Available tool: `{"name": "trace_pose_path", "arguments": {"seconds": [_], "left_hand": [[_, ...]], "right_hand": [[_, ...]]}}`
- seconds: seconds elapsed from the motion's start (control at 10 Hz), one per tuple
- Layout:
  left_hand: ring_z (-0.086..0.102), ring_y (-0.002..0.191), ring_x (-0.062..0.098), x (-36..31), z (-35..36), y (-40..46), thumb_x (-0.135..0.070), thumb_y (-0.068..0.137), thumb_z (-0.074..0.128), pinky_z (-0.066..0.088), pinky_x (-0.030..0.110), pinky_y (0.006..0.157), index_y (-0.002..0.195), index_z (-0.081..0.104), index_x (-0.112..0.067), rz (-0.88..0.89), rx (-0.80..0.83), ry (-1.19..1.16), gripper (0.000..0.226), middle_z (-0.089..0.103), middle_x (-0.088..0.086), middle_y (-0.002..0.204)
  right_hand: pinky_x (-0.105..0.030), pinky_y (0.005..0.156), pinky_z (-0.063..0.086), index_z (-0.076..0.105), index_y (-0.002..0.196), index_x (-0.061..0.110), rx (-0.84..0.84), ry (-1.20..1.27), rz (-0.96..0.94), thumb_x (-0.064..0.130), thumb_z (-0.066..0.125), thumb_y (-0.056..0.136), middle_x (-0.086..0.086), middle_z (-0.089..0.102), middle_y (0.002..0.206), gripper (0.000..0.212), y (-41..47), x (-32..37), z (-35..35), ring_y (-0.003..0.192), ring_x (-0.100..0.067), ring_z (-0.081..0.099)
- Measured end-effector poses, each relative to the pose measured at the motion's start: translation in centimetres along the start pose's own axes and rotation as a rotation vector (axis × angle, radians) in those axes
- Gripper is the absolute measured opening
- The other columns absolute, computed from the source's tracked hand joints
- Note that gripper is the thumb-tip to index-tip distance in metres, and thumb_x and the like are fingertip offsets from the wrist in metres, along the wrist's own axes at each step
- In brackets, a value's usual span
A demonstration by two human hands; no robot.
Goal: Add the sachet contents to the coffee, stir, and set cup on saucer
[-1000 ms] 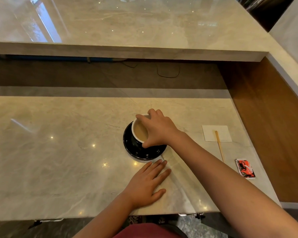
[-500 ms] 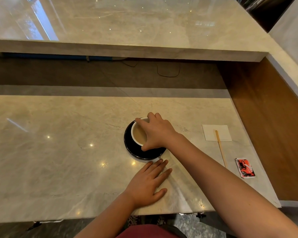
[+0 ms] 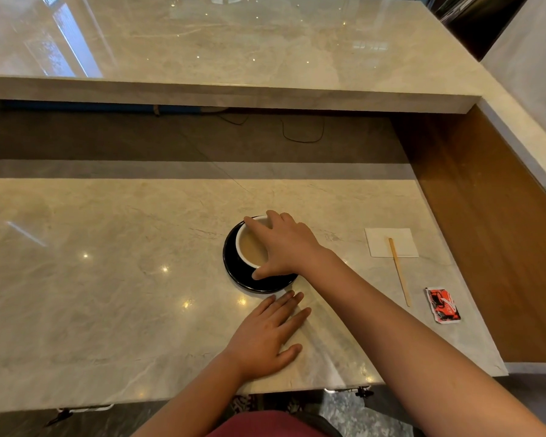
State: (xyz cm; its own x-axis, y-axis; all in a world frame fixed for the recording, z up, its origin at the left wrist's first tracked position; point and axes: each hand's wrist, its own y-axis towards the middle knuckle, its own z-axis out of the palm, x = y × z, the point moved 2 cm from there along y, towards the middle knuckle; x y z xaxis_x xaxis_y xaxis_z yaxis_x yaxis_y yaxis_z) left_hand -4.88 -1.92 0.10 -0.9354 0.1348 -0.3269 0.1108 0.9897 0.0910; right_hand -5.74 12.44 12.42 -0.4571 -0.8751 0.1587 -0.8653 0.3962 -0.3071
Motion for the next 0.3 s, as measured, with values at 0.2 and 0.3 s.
{"name": "trace_pose_path", "arguments": {"seconds": [0.2,0.3], "left_hand": [[0.015,0.141,0.020,-0.1,-0.3,0.1,-0.048,0.092,0.043,0.009,0.042,0.111,0.147,0.031,-0.024,-0.005,0.021,-0.009,0.061,0.024,0.006,0.153],[0.016,0.140,0.021,-0.2,-0.3,0.2,-0.048,0.090,0.043,0.009,0.043,0.111,0.145,0.033,-0.023,-0.016,0.040,-0.029,0.061,0.023,0.005,0.154]], "right_hand": [[-0.051,0.105,0.031,0.013,0.142,0.029,-0.052,0.105,0.052,0.055,0.067,0.069,-0.015,0.019,0.152,0.095,-2.4,-1.1,-0.9,0.139,-0.033,0.015],[-0.045,0.095,0.038,0.030,0.137,0.023,-0.168,0.096,0.143,0.052,0.058,0.077,-0.014,0.040,0.138,0.072,-4.2,-2.9,-0.7,0.128,-0.032,0.034]]}}
